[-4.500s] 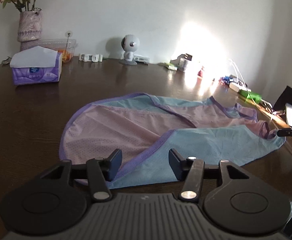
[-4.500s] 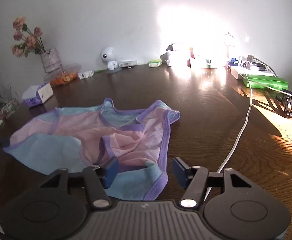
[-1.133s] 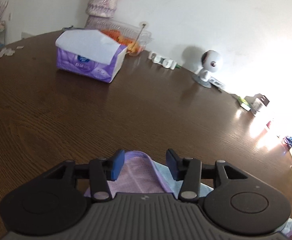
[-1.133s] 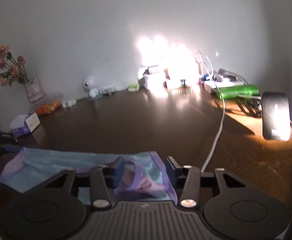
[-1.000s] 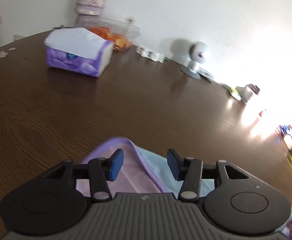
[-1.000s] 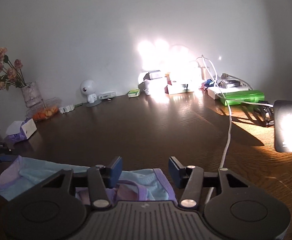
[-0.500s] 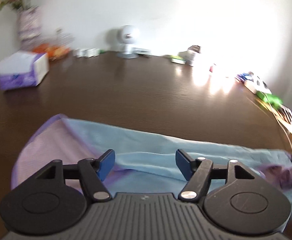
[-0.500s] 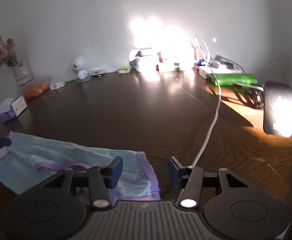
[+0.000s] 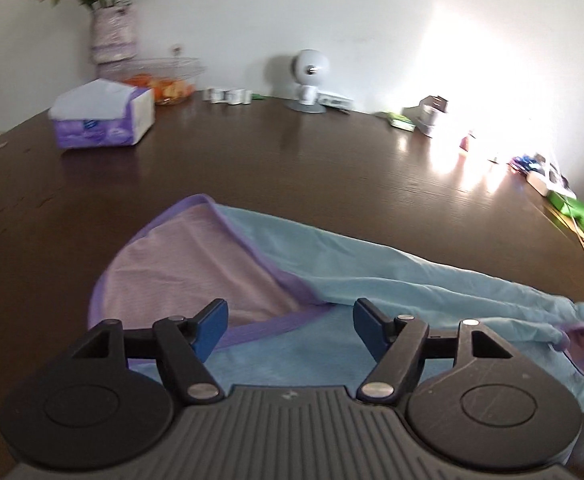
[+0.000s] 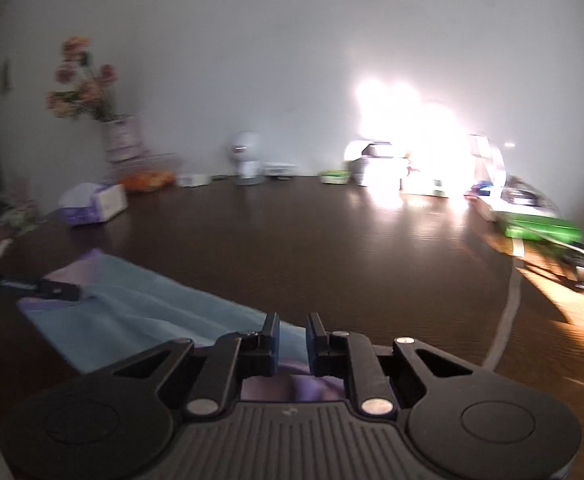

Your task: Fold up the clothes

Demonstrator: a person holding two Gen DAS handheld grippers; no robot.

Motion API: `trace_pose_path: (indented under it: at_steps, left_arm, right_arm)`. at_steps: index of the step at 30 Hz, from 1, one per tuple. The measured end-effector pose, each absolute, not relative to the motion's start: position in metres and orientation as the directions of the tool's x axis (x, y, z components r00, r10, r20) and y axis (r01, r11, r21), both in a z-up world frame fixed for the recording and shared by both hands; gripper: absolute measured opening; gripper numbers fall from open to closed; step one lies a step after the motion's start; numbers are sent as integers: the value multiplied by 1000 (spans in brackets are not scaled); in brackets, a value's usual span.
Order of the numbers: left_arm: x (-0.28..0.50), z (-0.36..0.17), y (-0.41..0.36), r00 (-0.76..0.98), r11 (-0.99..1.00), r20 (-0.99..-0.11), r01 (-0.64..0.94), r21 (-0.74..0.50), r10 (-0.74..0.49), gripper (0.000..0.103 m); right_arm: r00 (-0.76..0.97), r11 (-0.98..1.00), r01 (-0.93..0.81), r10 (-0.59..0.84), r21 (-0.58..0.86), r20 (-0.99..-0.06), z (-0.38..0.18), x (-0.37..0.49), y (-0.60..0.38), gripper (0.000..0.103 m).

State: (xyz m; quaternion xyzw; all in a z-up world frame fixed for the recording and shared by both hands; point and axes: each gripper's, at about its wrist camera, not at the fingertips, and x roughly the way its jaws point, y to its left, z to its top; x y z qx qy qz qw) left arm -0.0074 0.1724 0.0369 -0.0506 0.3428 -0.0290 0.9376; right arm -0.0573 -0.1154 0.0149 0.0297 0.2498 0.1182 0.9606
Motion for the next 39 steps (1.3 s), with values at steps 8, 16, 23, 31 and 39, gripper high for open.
trace_pose_path:
  at_steps: [8, 16, 23, 31, 39]
  left_arm:
    - [-27, 32, 210, 731, 965, -653, -262, -2, 197, 71]
    - [-58, 28, 235, 743, 873, -618, -453, -181, 258, 71]
    - [-57, 19, 216, 734, 838, -568, -529, -131, 374, 56]
    - [-52, 19, 211, 736, 873, -575, -482, -74, 357, 17]
    - [-25, 23, 237, 735, 880, -627, -447, -164, 256, 0]
  right_arm:
    - [732, 937, -347, 300, 45, -612, -5, -43, -72, 5]
    - [697, 865, -501, 397, -9, -598, 61, 37, -55, 40]
    - [447, 653, -758, 528, 8, -723, 49, 176, 80, 36]
    - [328, 535, -845, 490, -18, -807, 15, 204, 160, 21]
    - [432, 617, -780, 415, -101, -801, 14, 195, 162, 1]
